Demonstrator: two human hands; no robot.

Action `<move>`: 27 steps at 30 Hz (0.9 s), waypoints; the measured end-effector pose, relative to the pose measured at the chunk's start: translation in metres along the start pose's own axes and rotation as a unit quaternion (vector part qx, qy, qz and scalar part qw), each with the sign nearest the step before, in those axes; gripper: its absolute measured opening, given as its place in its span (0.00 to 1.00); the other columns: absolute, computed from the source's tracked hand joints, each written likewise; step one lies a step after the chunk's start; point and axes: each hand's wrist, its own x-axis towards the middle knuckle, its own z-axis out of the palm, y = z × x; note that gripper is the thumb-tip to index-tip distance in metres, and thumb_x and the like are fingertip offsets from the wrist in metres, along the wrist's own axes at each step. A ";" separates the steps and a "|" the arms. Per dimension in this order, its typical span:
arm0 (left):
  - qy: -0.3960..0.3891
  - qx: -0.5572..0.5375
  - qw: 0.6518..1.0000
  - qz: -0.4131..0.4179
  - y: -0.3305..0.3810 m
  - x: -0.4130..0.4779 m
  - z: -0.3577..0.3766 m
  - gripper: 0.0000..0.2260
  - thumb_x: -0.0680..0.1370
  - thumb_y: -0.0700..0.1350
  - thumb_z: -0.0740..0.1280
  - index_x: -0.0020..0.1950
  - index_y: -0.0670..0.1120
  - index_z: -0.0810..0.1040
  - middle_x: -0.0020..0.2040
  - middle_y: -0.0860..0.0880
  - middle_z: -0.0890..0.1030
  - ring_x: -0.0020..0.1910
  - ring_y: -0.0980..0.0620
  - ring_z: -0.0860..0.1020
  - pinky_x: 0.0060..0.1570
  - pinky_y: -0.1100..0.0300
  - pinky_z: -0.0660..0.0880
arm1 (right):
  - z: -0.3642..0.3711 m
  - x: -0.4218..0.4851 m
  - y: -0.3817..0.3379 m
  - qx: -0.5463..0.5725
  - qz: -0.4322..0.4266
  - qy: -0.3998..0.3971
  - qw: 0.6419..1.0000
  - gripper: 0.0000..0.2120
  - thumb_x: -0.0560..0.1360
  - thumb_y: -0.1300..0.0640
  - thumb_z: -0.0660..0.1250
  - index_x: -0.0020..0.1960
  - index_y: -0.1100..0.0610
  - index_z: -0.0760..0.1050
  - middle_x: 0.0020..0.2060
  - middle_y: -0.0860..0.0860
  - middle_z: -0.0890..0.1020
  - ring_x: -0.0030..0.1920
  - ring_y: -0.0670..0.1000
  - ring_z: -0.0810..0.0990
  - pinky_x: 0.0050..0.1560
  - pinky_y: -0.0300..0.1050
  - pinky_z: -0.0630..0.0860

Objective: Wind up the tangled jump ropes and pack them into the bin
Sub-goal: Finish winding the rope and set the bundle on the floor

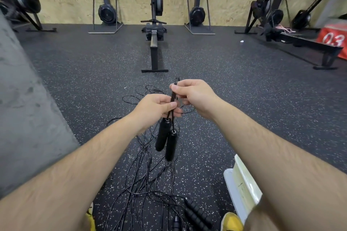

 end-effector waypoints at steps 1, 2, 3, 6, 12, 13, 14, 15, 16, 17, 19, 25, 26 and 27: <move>0.007 0.001 1.000 0.004 0.001 0.000 -0.001 0.06 0.82 0.36 0.66 0.55 0.37 0.82 0.47 0.41 0.87 0.49 0.44 0.86 0.54 0.53 0.81 | 0.000 -0.001 -0.001 -0.001 -0.002 -0.016 1.000 0.11 0.76 0.54 0.73 0.47 0.62 0.82 0.36 0.53 0.79 0.37 0.50 0.75 0.38 0.44 0.71; 0.016 0.003 1.000 0.009 0.003 -0.001 -0.003 0.06 0.82 0.36 0.66 0.55 0.37 0.82 0.47 0.41 0.87 0.48 0.44 0.86 0.54 0.52 0.82 | 0.000 -0.003 -0.002 -0.006 0.001 -0.031 0.999 0.09 0.76 0.54 0.73 0.48 0.60 0.83 0.38 0.53 0.81 0.39 0.50 0.76 0.39 0.44 0.72; 0.027 0.005 1.000 0.014 0.005 -0.001 -0.004 0.06 0.82 0.36 0.66 0.55 0.37 0.82 0.46 0.41 0.87 0.48 0.44 0.86 0.52 0.53 0.82 | -0.001 -0.004 -0.001 -0.014 0.007 -0.043 0.999 0.07 0.75 0.54 0.74 0.49 0.57 0.84 0.41 0.53 0.83 0.41 0.50 0.78 0.39 0.43 0.73; 0.038 0.009 0.999 0.023 0.009 -0.003 -0.008 0.06 0.81 0.36 0.66 0.54 0.37 0.83 0.46 0.42 0.87 0.47 0.46 0.87 0.47 0.58 0.83 | -0.001 -0.009 0.001 -0.029 0.012 -0.052 0.998 0.03 0.75 0.56 0.73 0.47 0.54 0.84 0.42 0.54 0.83 0.41 0.51 0.77 0.36 0.41 0.74; 0.018 0.025 0.999 0.011 0.008 -0.006 -0.008 0.07 0.81 0.37 0.67 0.56 0.37 0.82 0.47 0.42 0.87 0.48 0.46 0.87 0.45 0.59 0.82 | 0.007 -0.013 -0.009 -0.017 0.039 -0.009 0.999 0.06 0.74 0.57 0.73 0.48 0.60 0.85 0.34 0.51 0.80 0.35 0.48 0.75 0.30 0.38 0.70; 0.015 0.029 0.999 0.013 0.007 -0.006 -0.009 0.07 0.81 0.37 0.67 0.56 0.37 0.83 0.46 0.42 0.87 0.48 0.46 0.87 0.45 0.59 0.82 | 0.008 -0.013 -0.010 -0.027 0.042 -0.016 0.999 0.07 0.74 0.56 0.73 0.47 0.60 0.85 0.34 0.52 0.80 0.34 0.47 0.74 0.30 0.38 0.70; 0.014 0.034 0.999 0.013 0.007 -0.007 -0.010 0.07 0.81 0.38 0.67 0.56 0.37 0.82 0.46 0.43 0.87 0.48 0.46 0.87 0.46 0.59 0.82 | 0.009 -0.013 -0.010 -0.036 0.040 -0.020 0.998 0.07 0.73 0.56 0.74 0.47 0.59 0.85 0.36 0.54 0.82 0.33 0.47 0.74 0.30 0.39 0.70; 0.014 0.037 0.999 0.013 0.007 -0.007 -0.011 0.07 0.81 0.38 0.67 0.56 0.36 0.82 0.46 0.43 0.87 0.48 0.46 0.87 0.47 0.58 0.82 | 0.010 -0.013 -0.010 -0.041 0.035 -0.017 0.998 0.06 0.74 0.56 0.74 0.47 0.59 0.85 0.38 0.56 0.83 0.34 0.47 0.75 0.31 0.39 0.71; 0.014 0.035 0.999 0.011 0.007 -0.007 -0.012 0.07 0.82 0.37 0.67 0.56 0.36 0.82 0.46 0.43 0.87 0.48 0.46 0.87 0.48 0.57 0.82 | 0.012 -0.012 -0.011 -0.040 0.027 -0.009 0.999 0.06 0.74 0.56 0.74 0.47 0.59 0.84 0.39 0.57 0.84 0.35 0.48 0.75 0.32 0.40 0.71; 0.012 0.032 0.999 0.008 0.006 -0.007 -0.013 0.08 0.82 0.37 0.67 0.56 0.35 0.81 0.47 0.42 0.87 0.48 0.45 0.86 0.50 0.56 0.82 | 0.013 -0.011 -0.012 -0.031 0.020 0.004 0.999 0.06 0.75 0.56 0.73 0.47 0.59 0.84 0.38 0.56 0.84 0.35 0.49 0.75 0.32 0.40 0.71; 0.003 0.030 1.000 0.001 0.005 -0.009 -0.013 0.07 0.81 0.37 0.66 0.56 0.34 0.81 0.48 0.41 0.87 0.49 0.44 0.86 0.52 0.53 0.82 | 0.015 -0.008 -0.014 0.011 0.011 0.032 0.999 0.07 0.77 0.55 0.71 0.49 0.60 0.83 0.35 0.52 0.81 0.34 0.51 0.73 0.32 0.40 0.71; 0.026 0.033 0.999 0.017 0.005 -0.008 -0.017 0.06 0.82 0.36 0.66 0.55 0.37 0.82 0.48 0.41 0.87 0.49 0.44 0.86 0.56 0.49 0.81 | 0.015 -0.008 -0.013 -0.030 0.031 -0.016 0.999 0.12 0.75 0.52 0.73 0.51 0.61 0.82 0.36 0.52 0.80 0.36 0.50 0.74 0.31 0.41 0.71; 0.028 0.035 0.999 0.017 0.005 -0.007 -0.020 0.06 0.82 0.36 0.66 0.55 0.38 0.82 0.48 0.41 0.87 0.49 0.44 0.86 0.56 0.48 0.81 | 0.016 -0.010 -0.013 -0.041 0.030 -0.028 0.998 0.10 0.76 0.55 0.72 0.51 0.62 0.82 0.35 0.53 0.80 0.36 0.50 0.74 0.31 0.40 0.71; 0.030 0.034 0.999 0.015 0.005 -0.007 -0.021 0.06 0.81 0.36 0.66 0.55 0.38 0.83 0.47 0.41 0.87 0.50 0.44 0.86 0.57 0.48 0.81 | 0.017 -0.011 -0.014 -0.048 0.026 -0.029 0.998 0.09 0.76 0.57 0.72 0.51 0.62 0.82 0.35 0.53 0.80 0.36 0.51 0.74 0.31 0.40 0.71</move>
